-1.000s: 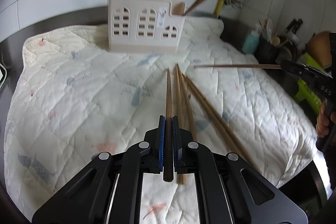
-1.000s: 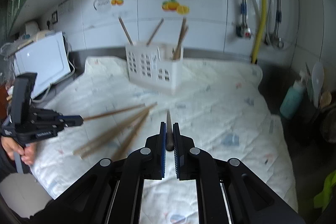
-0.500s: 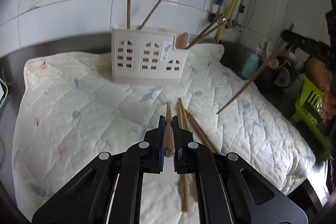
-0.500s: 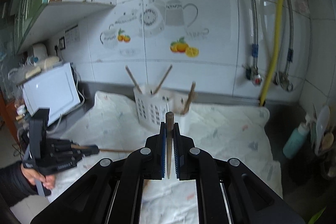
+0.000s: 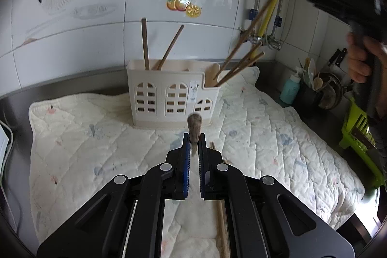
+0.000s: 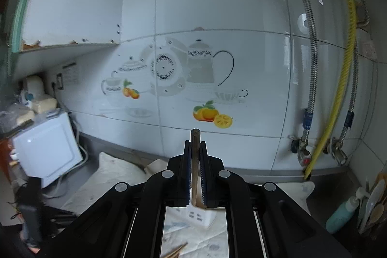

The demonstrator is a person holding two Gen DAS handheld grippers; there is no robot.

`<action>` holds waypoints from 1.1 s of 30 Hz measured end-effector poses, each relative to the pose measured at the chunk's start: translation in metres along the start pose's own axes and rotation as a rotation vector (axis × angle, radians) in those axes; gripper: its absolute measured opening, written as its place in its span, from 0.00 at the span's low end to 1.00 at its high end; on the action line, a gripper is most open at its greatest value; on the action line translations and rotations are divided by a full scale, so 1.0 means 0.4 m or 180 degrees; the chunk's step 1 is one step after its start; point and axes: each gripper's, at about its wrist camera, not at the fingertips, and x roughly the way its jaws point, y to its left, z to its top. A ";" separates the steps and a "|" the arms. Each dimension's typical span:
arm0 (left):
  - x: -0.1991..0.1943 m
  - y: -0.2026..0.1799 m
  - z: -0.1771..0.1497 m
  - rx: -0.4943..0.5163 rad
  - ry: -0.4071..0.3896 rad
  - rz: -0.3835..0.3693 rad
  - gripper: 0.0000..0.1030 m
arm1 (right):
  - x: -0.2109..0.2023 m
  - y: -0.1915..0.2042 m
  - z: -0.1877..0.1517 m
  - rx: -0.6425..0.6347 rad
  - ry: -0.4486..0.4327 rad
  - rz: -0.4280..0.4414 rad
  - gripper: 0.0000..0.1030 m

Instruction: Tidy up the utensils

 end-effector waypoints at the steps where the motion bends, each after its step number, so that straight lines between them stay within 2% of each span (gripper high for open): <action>1: -0.001 0.002 0.008 0.0007 -0.0013 0.0005 0.05 | 0.023 0.000 0.001 -0.0003 0.0046 -0.0011 0.06; 7: -0.026 0.005 0.079 0.0042 -0.0196 0.0007 0.05 | 0.144 -0.004 -0.040 -0.0004 0.0369 -0.0071 0.06; 12: -0.054 -0.010 0.156 0.0115 -0.0419 0.0016 0.05 | 0.182 -0.004 -0.086 -0.0040 0.0534 -0.0089 0.08; 14: -0.068 -0.019 0.193 0.0173 -0.0540 0.0064 0.05 | 0.176 -0.005 -0.094 -0.0072 0.0518 -0.0104 0.17; 16: -0.081 -0.024 0.237 0.0205 -0.0661 0.0083 0.05 | 0.164 -0.009 -0.095 -0.0072 0.0481 -0.0112 0.22; 24: -0.083 -0.029 0.375 0.0354 -0.1037 0.0323 0.05 | 0.081 -0.011 -0.104 -0.0115 0.0323 -0.0024 0.26; 29: -0.033 -0.009 0.394 0.0347 -0.1041 0.0444 0.05 | 0.033 -0.001 -0.130 -0.0168 0.0262 0.0057 0.29; 33: 0.026 0.026 0.392 0.0242 -0.0938 0.0494 0.05 | 0.012 0.000 -0.155 -0.0163 0.0260 0.0109 0.29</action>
